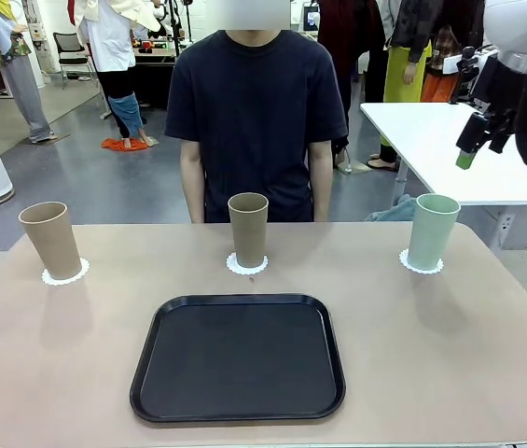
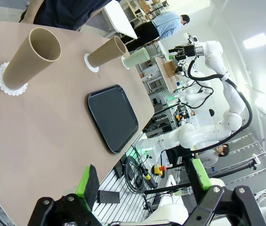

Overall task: Place coasters on the table and set cups on them.
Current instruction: Take one Reusable plastic cup from the Flat Tray and place it on a coaster set by the human.

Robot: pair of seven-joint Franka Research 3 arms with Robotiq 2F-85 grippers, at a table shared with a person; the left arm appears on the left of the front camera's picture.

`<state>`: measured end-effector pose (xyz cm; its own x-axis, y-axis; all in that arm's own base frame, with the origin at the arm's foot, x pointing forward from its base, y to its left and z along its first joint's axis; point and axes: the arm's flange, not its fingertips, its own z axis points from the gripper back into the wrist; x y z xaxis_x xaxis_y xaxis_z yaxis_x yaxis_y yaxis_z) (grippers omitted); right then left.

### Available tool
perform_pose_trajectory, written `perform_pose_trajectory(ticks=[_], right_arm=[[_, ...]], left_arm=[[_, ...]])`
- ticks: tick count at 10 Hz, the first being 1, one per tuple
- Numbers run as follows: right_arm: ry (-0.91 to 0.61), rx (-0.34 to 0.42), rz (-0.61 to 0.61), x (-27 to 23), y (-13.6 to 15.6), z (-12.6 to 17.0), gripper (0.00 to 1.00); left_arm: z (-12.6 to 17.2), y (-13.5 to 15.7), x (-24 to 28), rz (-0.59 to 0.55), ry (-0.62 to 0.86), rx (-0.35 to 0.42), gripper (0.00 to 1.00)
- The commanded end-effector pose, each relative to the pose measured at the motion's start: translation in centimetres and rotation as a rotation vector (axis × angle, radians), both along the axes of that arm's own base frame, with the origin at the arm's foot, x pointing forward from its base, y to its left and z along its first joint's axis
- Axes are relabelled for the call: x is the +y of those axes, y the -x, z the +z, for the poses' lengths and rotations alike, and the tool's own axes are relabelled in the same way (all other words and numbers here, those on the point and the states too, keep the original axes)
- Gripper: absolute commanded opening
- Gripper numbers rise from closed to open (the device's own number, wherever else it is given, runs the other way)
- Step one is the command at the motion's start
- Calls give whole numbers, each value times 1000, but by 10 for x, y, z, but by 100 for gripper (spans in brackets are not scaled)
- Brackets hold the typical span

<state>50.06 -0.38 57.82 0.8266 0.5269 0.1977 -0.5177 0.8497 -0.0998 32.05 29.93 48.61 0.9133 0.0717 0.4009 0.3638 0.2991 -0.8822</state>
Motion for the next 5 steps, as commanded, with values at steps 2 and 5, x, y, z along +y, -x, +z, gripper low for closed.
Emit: perform_pose_trajectory(ticks=[2,5], right_arm=[[3,-32,4,2,-5,1,100],[0,-14,4,2,-1,2,100]], left_arm=[[3,1,1,9,-3,5,100],[3,1,1,9,-3,5,100]])
